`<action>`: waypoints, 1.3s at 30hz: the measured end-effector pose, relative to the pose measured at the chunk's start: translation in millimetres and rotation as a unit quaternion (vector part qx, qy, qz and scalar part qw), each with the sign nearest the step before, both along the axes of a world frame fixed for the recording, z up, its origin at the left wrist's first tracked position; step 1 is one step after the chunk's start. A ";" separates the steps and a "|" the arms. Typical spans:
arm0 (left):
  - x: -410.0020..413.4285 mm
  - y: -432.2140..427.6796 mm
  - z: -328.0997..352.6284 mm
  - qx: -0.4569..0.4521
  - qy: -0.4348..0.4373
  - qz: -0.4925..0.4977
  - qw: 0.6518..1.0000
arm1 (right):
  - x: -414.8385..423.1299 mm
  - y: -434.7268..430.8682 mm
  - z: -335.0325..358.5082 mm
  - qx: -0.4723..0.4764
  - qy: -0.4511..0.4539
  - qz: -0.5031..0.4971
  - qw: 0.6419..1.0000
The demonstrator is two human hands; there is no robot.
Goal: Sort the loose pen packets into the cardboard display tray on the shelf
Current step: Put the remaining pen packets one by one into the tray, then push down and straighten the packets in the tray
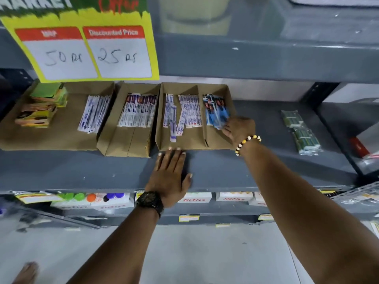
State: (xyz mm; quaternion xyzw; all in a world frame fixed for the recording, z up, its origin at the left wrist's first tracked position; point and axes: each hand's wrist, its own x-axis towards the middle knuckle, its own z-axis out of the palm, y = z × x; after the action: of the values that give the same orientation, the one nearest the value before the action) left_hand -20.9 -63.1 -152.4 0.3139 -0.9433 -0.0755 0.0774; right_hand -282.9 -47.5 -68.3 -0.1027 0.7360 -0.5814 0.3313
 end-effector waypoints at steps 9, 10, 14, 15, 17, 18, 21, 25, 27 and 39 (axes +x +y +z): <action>0.2 5.6 5.9 -0.026 -0.001 0.014 1.000 | 41.3 96.3 3.3 0.085 0.356 0.085 0.927; 0.0 6.1 6.5 -0.032 0.000 0.013 0.999 | 45.2 106.7 1.0 0.076 0.389 0.117 0.911; 0.3 8.2 6.3 -0.021 -0.003 0.024 0.999 | 56.6 132.3 -31.2 0.102 0.488 0.261 0.827; 0.8 8.9 5.9 -0.013 0.001 0.028 1.000 | 58.7 136.0 -39.8 0.120 0.508 0.280 0.806; 0.2 10.0 7.2 0.012 0.018 0.036 0.999 | 61.3 143.1 -54.5 0.159 0.541 0.298 0.771; 0.5 9.8 9.8 0.022 0.033 0.044 0.998 | 62.8 145.7 -59.8 0.174 0.547 0.305 0.760; -1.5 8.6 24.7 -0.009 0.080 0.074 0.994 | 63.7 152.1 -69.1 0.208 0.555 0.326 0.737; -13.7 1.4 50.8 0.010 0.116 0.153 0.981 | 63.2 149.6 -72.3 0.221 0.562 0.342 0.720; -23.0 -2.9 59.4 0.044 0.095 0.202 0.974 | 63.9 149.1 -74.6 0.213 0.564 0.337 0.723; -73.3 -39.6 61.4 0.014 -0.116 0.246 0.962 | 59.2 148.0 -84.5 0.179 0.570 0.327 0.732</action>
State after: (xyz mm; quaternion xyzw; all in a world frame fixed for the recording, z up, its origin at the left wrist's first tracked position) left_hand -94.2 -102.7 -91.0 0.5440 -0.8383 -0.0308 -0.0208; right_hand -223.7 100.5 -152.8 -0.5881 0.7981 -0.1271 0.0313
